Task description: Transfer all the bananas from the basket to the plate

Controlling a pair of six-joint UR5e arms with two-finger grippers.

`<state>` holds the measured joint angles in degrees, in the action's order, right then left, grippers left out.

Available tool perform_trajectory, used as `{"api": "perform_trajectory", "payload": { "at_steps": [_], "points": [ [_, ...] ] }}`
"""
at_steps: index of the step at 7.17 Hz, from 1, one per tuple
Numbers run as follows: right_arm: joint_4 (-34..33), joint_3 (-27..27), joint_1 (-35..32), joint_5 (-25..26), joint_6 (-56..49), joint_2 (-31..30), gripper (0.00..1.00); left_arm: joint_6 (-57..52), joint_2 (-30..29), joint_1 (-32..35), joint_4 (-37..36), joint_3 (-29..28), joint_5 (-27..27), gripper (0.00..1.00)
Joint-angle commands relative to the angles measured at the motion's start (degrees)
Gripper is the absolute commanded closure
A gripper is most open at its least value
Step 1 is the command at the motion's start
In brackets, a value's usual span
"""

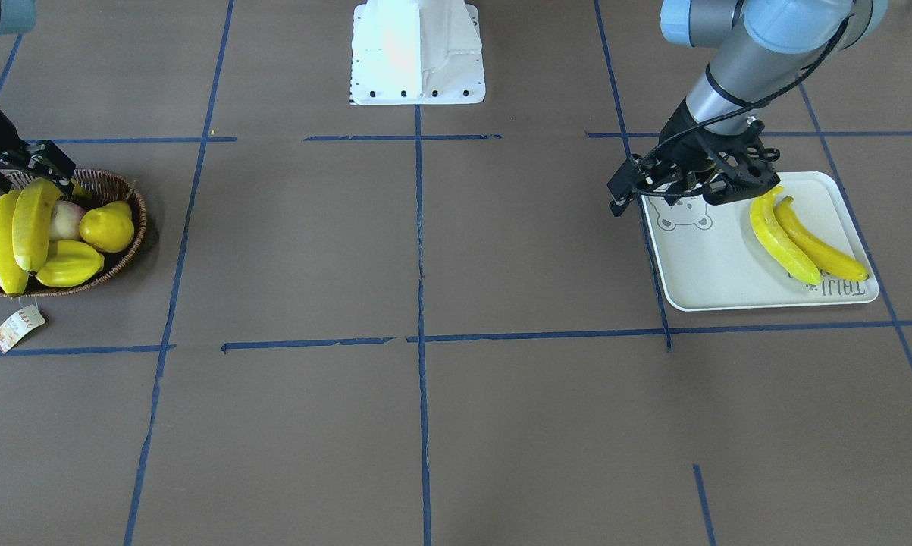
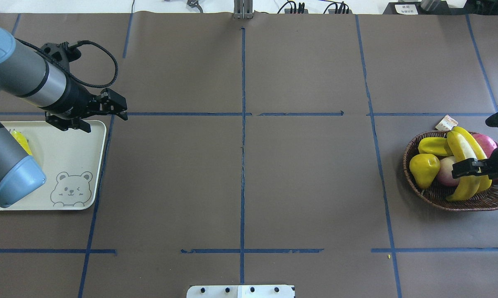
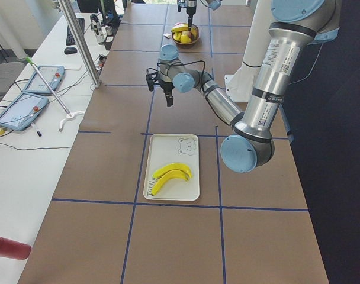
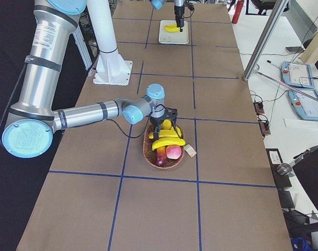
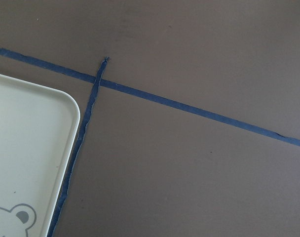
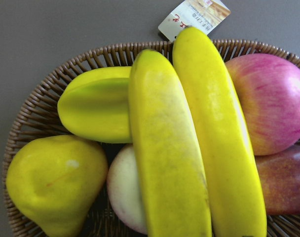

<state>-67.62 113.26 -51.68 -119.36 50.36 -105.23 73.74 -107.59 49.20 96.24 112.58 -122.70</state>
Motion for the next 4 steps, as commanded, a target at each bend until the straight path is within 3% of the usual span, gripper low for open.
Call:
{"api": "perform_trajectory", "payload": {
  "at_steps": [1,2,3,4],
  "points": [
    [0.12,-0.94,0.00,-0.17,-0.08,0.64,0.58,0.00,0.01,0.02,0.00,0.00,0.00,0.01],
    [0.38,-0.85,0.00,-0.34,-0.09,0.64,0.84,0.00,0.10,0.02,0.00,0.00,0.00,0.01],
    [0.47,-0.15,-0.70,-0.60,-0.09,0.73,0.97,0.00,0.19,-0.06,0.00,0.00,0.09,0.01],
    [0.30,2.03,-1.22,-0.69,-0.09,0.30,0.99,0.00,0.19,0.02,0.00,-0.08,0.00,0.01]
  ]
}}
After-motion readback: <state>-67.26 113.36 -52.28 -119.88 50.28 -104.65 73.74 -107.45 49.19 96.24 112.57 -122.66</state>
